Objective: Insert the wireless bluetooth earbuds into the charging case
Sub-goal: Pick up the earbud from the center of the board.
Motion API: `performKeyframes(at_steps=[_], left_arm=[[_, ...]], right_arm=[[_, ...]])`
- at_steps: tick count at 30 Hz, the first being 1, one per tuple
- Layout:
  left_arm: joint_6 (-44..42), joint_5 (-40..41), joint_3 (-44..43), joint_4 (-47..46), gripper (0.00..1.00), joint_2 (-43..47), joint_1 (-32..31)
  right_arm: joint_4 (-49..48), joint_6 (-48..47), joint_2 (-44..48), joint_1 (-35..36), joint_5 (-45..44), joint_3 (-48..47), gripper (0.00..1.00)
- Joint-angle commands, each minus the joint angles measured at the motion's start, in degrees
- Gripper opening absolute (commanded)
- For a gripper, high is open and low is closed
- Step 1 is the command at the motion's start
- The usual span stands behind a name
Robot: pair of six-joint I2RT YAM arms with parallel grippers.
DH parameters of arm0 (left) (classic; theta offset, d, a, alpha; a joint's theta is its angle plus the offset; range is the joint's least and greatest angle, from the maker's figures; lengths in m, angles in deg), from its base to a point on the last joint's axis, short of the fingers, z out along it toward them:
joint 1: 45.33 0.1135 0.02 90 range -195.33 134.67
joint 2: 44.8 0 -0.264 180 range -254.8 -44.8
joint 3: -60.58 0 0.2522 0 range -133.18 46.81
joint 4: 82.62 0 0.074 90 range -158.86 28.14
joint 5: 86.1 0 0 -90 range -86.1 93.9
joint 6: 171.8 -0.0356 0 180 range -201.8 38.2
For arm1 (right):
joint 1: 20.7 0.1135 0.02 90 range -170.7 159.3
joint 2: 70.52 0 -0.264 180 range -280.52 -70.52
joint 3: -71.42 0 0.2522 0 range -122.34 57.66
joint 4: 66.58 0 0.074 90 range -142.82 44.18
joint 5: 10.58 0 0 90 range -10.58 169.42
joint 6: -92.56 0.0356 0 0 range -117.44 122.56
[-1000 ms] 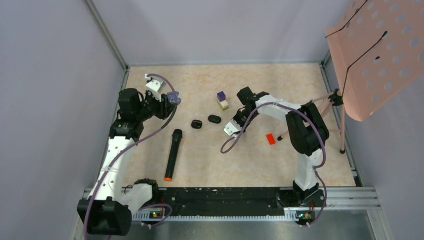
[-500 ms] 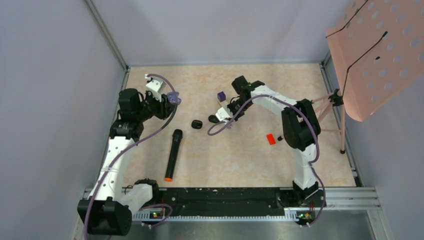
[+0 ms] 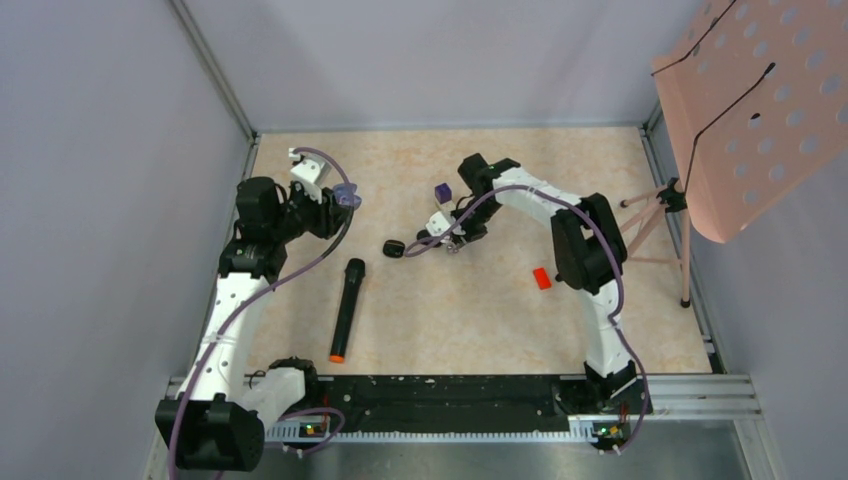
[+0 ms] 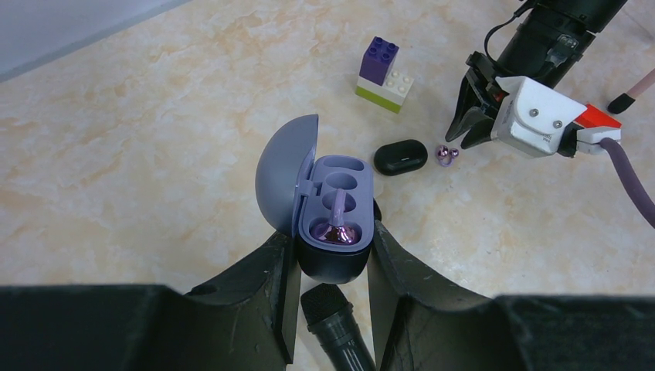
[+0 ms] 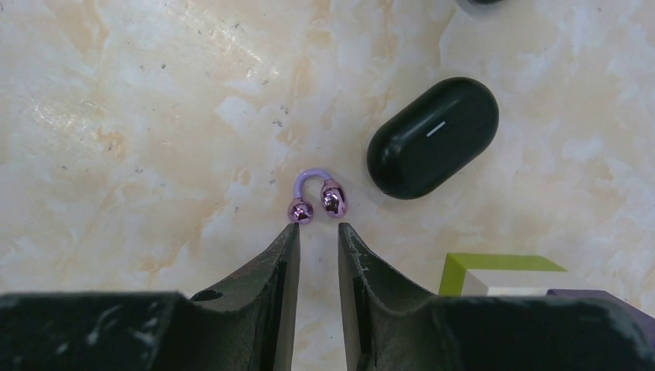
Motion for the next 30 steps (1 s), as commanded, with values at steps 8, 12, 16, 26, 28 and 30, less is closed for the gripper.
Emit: performKeyframes(at_steps=[8,12,16,26,28,30], left_arm=[[0.9,-0.8,0.0,-2.2,0.0,0.3,0.4],[0.8,-0.8,-0.1,-2.0,0.0,0.4,0.5],[0.8,-0.9,0.0,-1.9,0.0,0.7,0.5],[1.4,-1.3,0.7,-2.7,0.0,1.3,0.6],[1.4,-1.3,0.8,-2.6,0.0,1.4,0.5],[1.4,-1.3,0.7,-2.5,0.0,1.5,0.6]], right_arm=[[4.8,5.6,-3.5,1.6,3.0,-7.0,0.3],[4.4,7.9,-4.6,1.6,0.0,-7.1,0.32],[4.3,8.6,-3.8,1.4,-1.0,-5.2,0.35],[5.4,10.0,-3.3,2.7,-2.3,-1.1,0.29],[5.5,10.4,-2.9,3.5,-1.5,-0.6,0.28],[5.5,10.7,-2.1,4.5,-0.5,0.2,0.28]])
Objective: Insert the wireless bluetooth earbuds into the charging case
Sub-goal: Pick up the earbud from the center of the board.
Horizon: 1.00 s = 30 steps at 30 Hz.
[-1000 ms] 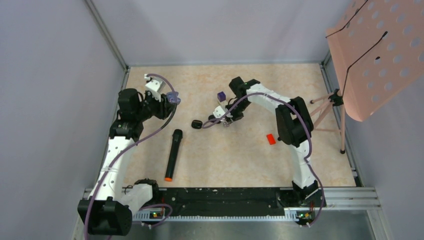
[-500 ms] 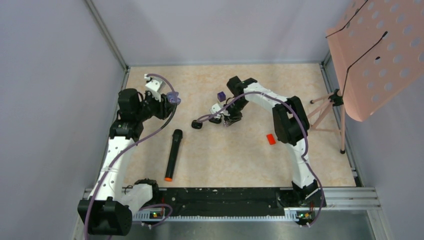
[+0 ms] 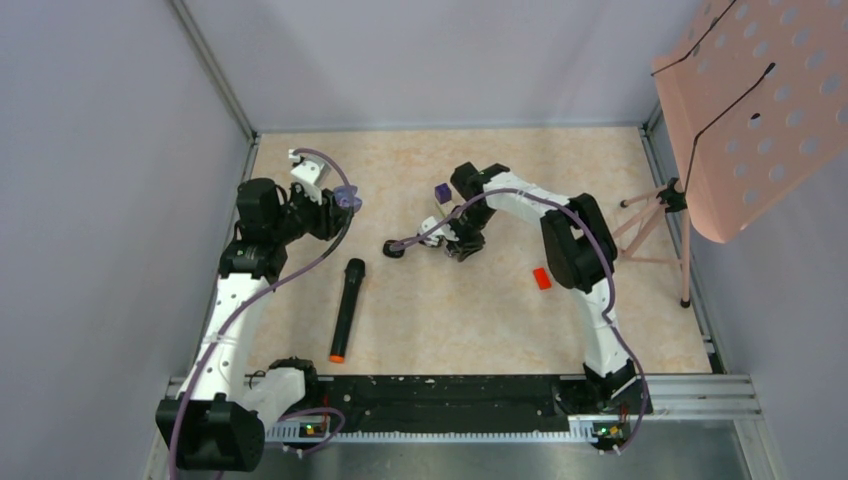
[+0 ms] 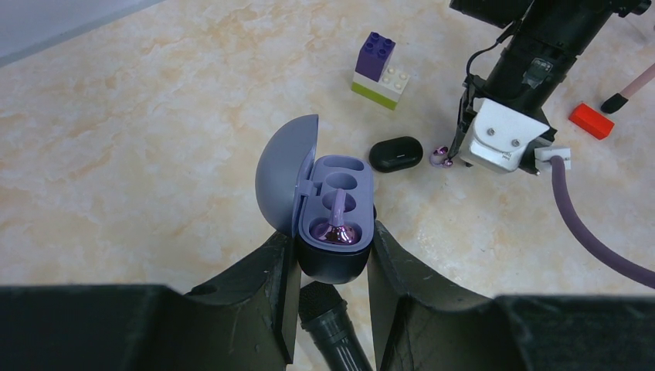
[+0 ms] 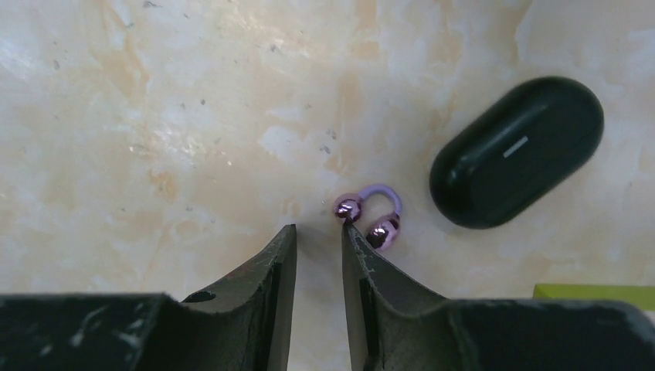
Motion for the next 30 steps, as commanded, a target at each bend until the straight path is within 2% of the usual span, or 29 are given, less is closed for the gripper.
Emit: performKeyframes(at_steps=[1,8,13,15,19,30], left_arm=[[0.6,-0.9,0.1,-2.5,0.0,1.5,0.4],[1.2,-1.3,0.9,-3.2,0.0,1.9,0.4],[1.0,-1.4,0.5,-2.3,0.0,2.6,0.4],[0.9,-1.4,0.4,-2.0,0.0,2.8,0.4],[1.3,-1.6,0.7,-2.3,0.0,2.7,0.4],[0.6,-0.9,-0.3,-1.5,0.0,2.4,0.5]], right_arm=[[1.4,1.2,1.9,3.4,2.4,2.6,0.28],[0.1,6.8,3.9,6.4,5.3,3.1,0.27],[1.6,11.4,6.2,3.6,7.3,-0.8,0.24],[2.8,15.2,4.5,1.7,8.7,-6.9,0.23],[8.0,14.8,-2.0,0.1,7.3,-17.7,0.19],[5.0,16.4,-9.6,0.1,2.5,-22.4,0.17]])
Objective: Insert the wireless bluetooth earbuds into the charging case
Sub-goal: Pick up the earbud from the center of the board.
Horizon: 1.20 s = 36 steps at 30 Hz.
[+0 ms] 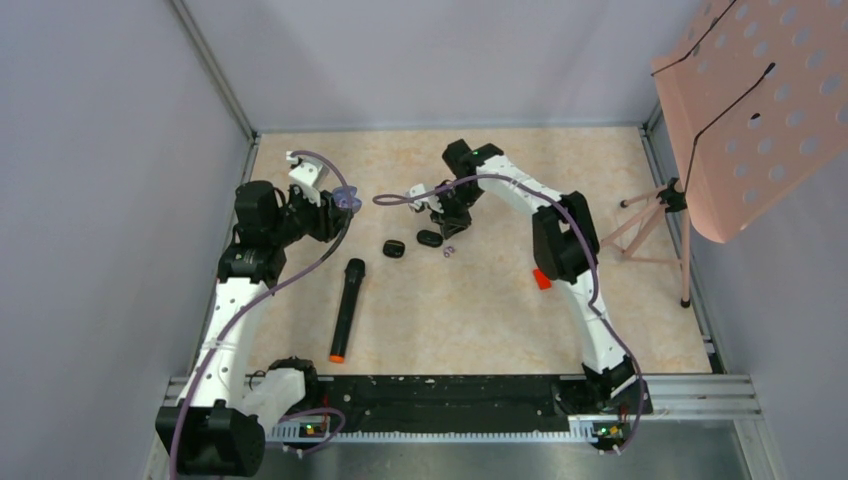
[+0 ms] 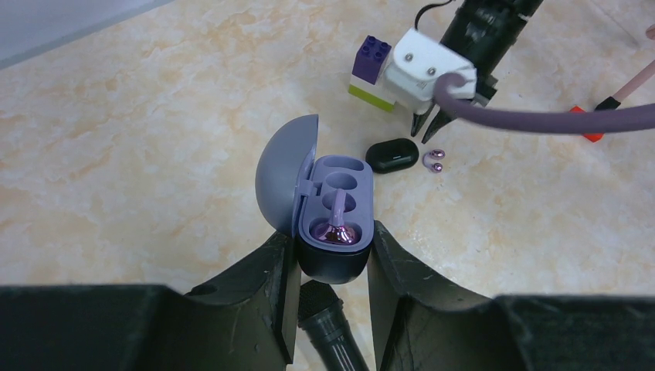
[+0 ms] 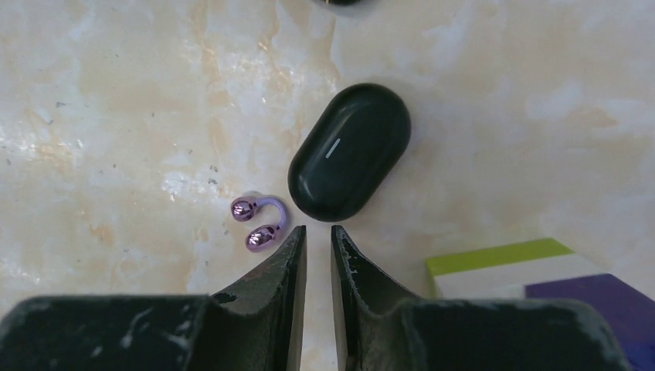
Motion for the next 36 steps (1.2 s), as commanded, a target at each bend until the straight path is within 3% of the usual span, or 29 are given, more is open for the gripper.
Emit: performKeyframes(at_steps=[1,36], left_arm=[[0.0,-0.7,-0.8,-1.6,0.0,0.9,0.4],[0.9,-0.6,0.6,-3.4,0.0,0.2,0.5]], right_arm=[[0.6,1.8,-2.7,0.6,-1.3,-2.8,0.17],[3.0,11.4,-4.9,1.0,-0.7,-2.6,0.2]])
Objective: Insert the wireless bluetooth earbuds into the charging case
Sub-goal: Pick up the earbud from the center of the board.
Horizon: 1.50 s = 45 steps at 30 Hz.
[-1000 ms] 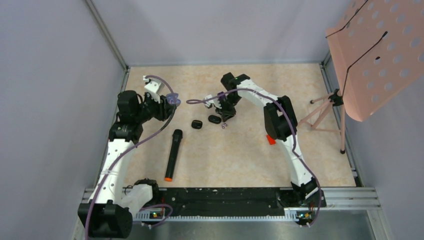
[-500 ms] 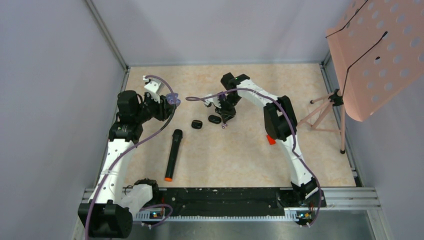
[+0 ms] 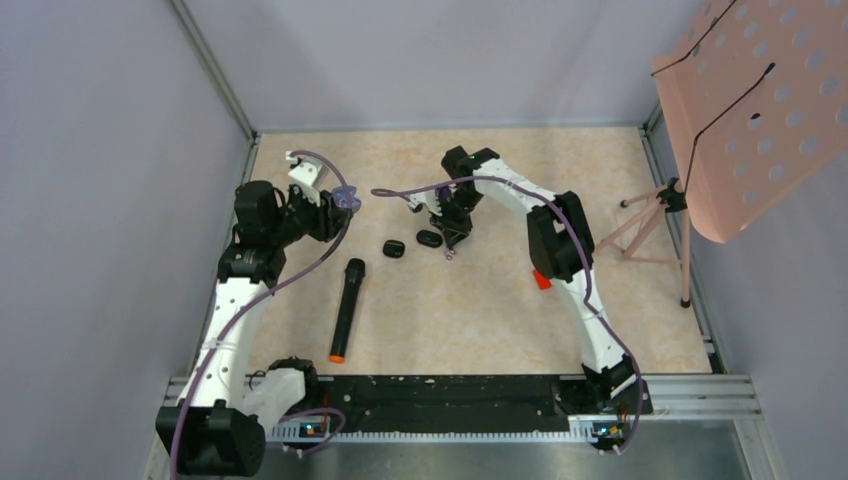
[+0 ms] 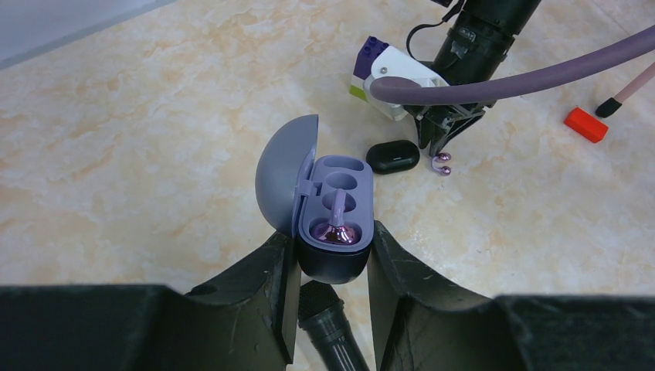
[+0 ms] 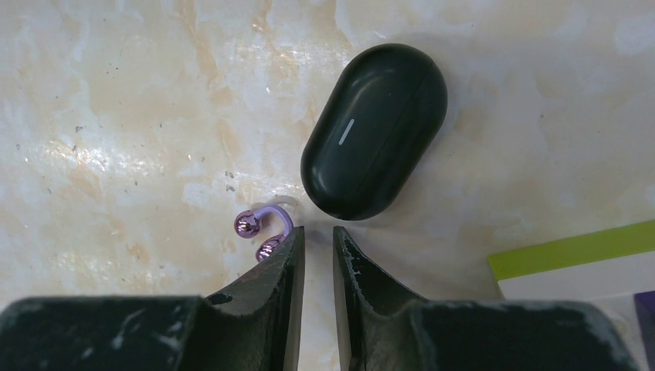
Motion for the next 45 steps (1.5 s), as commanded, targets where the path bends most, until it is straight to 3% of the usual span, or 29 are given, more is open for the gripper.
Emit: performKeyframes(at_steps=[1,10,15,23,35,45], left_arm=[[0.9,-0.7,0.6,-3.4,0.0,0.2,0.4],[1.0,-0.7,0.5,-3.4,0.0,0.0,0.4],[1.0,-0.9,0.6,-3.6,0.0,-0.2,0.4],[1.0,-0.7,0.6,-3.7,0.0,0.2,0.4],[0.9,-0.7,0.4,-3.4,0.0,0.3,0.4],[0.8,-0.9,0.4,-3.5,0.0,0.2,0.4]], right_arm=[[1.7,0.5,-0.7,0.8,1.7,-2.1,0.19],[0.7,3.3,-2.3,-0.7,3.3,-6.8,0.17],[5.0,-2.6,-2.2,0.1,4.1,-7.3,0.14],[5.3,-7.1,0.9,2.0,1.7,0.8,0.15],[8.5,-10.1,1.6,2.2,3.3,-2.4,0.14],[7.4,-20.5,9.9,2.6,-1.6,9.4,0.16]])
